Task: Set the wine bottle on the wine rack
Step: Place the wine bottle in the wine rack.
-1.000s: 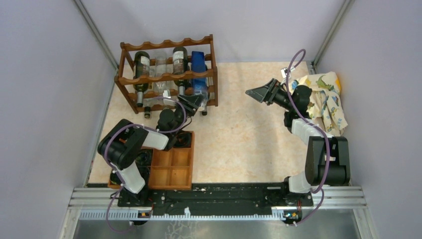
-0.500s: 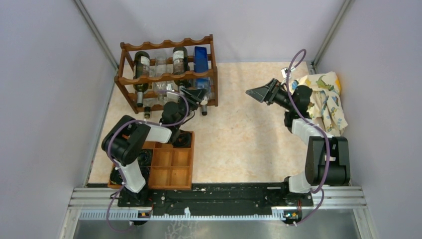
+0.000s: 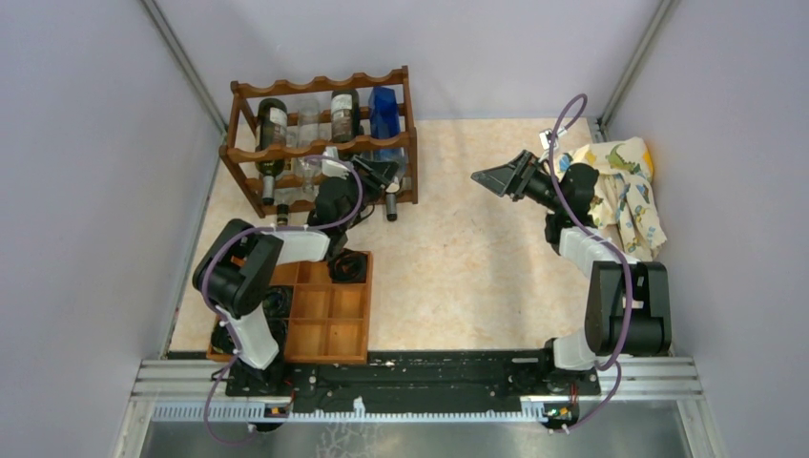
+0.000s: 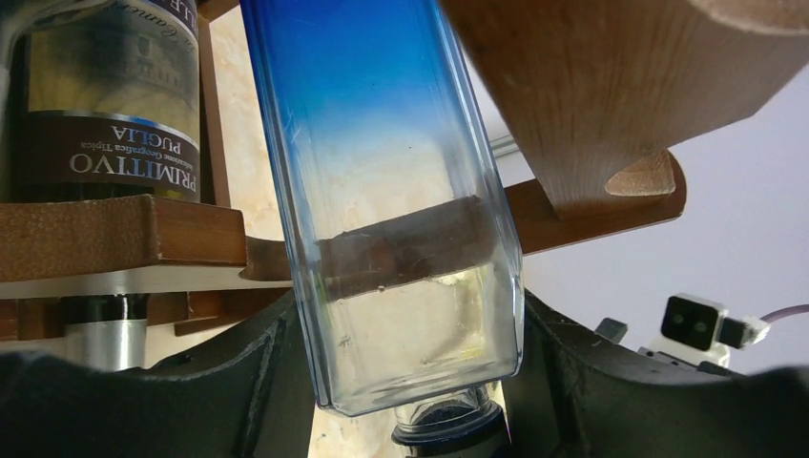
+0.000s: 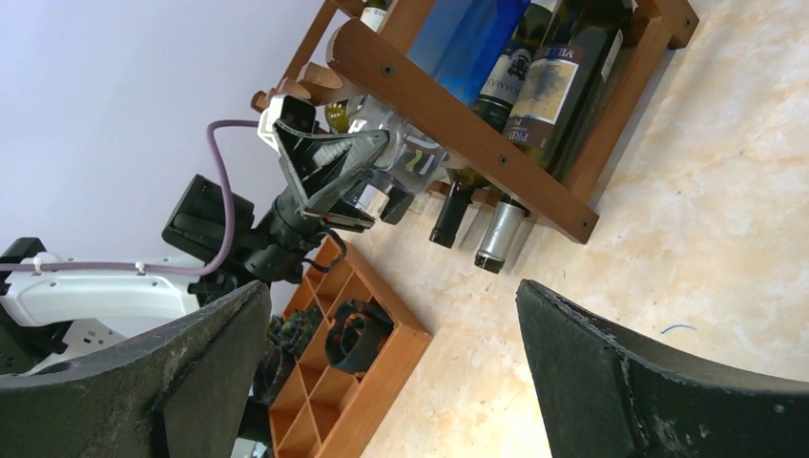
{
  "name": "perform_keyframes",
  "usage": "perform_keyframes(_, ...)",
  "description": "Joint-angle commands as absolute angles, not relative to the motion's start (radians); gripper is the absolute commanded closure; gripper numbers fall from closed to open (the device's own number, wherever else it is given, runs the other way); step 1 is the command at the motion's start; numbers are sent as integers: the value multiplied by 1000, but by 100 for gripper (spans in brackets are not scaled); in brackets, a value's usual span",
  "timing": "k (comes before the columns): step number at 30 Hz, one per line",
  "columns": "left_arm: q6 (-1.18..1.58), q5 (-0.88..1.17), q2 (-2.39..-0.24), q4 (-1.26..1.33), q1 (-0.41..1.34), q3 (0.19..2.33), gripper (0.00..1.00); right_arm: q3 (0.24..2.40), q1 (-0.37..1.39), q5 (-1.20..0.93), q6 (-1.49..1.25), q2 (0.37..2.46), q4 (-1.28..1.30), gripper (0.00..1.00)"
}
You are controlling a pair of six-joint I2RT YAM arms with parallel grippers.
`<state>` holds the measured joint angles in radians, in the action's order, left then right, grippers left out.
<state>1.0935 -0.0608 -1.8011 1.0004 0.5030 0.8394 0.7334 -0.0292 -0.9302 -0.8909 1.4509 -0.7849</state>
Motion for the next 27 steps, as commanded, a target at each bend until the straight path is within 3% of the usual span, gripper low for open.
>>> perform_keyframes(1, 1050, -67, -1741, 996, 497, 894, 95, 761, -39, -942, -879, 1445, -851, 2)
perform_keyframes(8, 1105, -81, -1741, 928, 497, 882, 77, 759, -38, -942, -880, 1444, -852, 2)
perform_keyframes(17, 1050, -159, -1702, 687, 498, 941, 76, 756, -39, -945, -879, 1441, -850, 2)
perform_keyframes(27, 988, -182, -1698, 600, 499, 964, 71, 753, -40, -946, -876, 1441, -845, 2)
